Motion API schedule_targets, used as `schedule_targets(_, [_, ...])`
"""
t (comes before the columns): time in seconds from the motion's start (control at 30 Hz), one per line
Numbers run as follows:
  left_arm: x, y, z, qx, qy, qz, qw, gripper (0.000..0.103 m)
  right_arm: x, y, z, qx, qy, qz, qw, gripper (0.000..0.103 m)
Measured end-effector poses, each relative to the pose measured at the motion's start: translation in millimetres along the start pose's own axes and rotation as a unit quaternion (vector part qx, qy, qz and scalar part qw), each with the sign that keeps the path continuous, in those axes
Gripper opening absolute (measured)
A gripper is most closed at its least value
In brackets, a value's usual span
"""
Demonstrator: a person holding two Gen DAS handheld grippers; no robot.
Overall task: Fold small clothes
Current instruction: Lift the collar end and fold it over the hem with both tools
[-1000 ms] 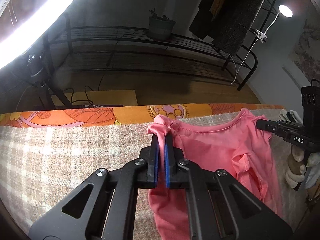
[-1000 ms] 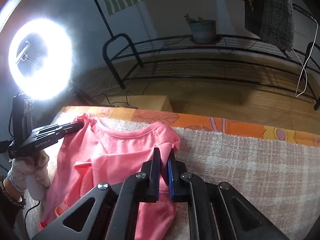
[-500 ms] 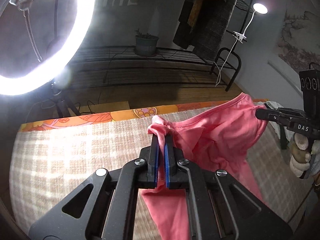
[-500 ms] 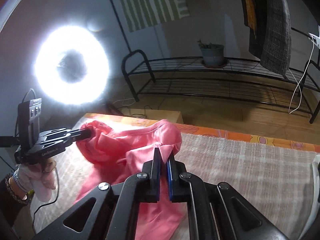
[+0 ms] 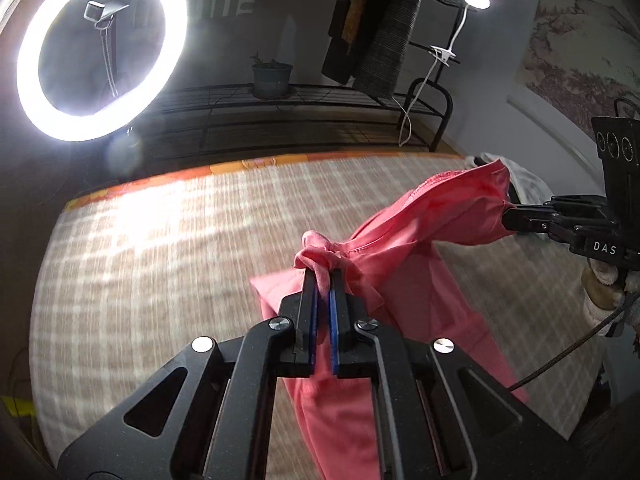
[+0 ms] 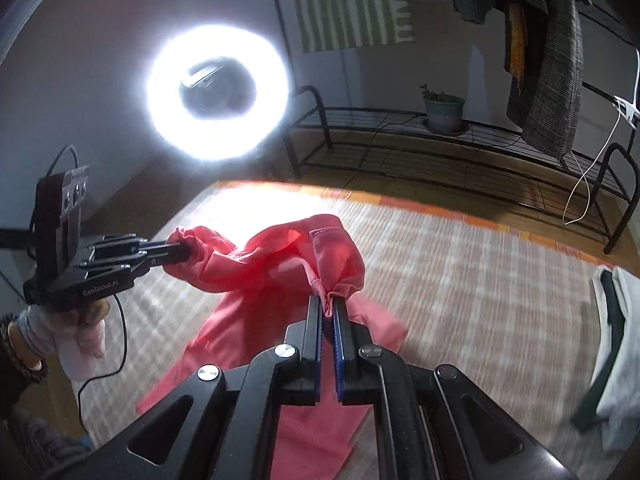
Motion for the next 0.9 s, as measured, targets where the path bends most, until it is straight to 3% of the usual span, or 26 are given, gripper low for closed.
schedule_targets(0.33, [93.2,12.3,-23.9,-0.017,-0.023,0.039,0.9988,0.002,91.6,14.7,31.9,0.010,0.015,0.042,0.999,0.002])
schedule_targets(0.53, [113.8,19.0,-30.5,-0.029,-0.041,0.050,0.9975,0.002,127.4,20.0,42.7,0.040,0.049,0.055,0.997,0.002])
schedule_targets(0.77, [138.9,52.5,-31.5,-0.036,-0.051,0.056,0.9965,0.002,156.1,41.1,47.6,0.077,0.088,0.057,0.991,0.002])
schedule_targets(0.8, [139.2,58.5,-30.5,-0.032,-0.042,0.054,0.9972,0.002,158.8,44.7,45.5,0.075,0.079,0.059,0.992,0.004])
schedule_targets(0.87, [140.9,72.3,-21.2,-0.019,-0.002,0.050,0.9986,0.002,166.6,56.1,39.9,0.058,0.036,0.060,0.996,0.020])
schedule_targets(0.9, [140.8,77.2,-14.7,-0.006,0.035,0.050,0.9981,0.002,168.0,61.1,36.4,0.045,0.008,0.058,0.997,0.035])
Point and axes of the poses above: each gripper's, at about its wrist camera, not at the fingertips, and y roughly against the way its jaws point, z to its left, x to its underside, the point moved 5 cm from there along -y, roughly the way its jaws point, and after that the axes turned 1 degree about y, right-handed, at the moved point
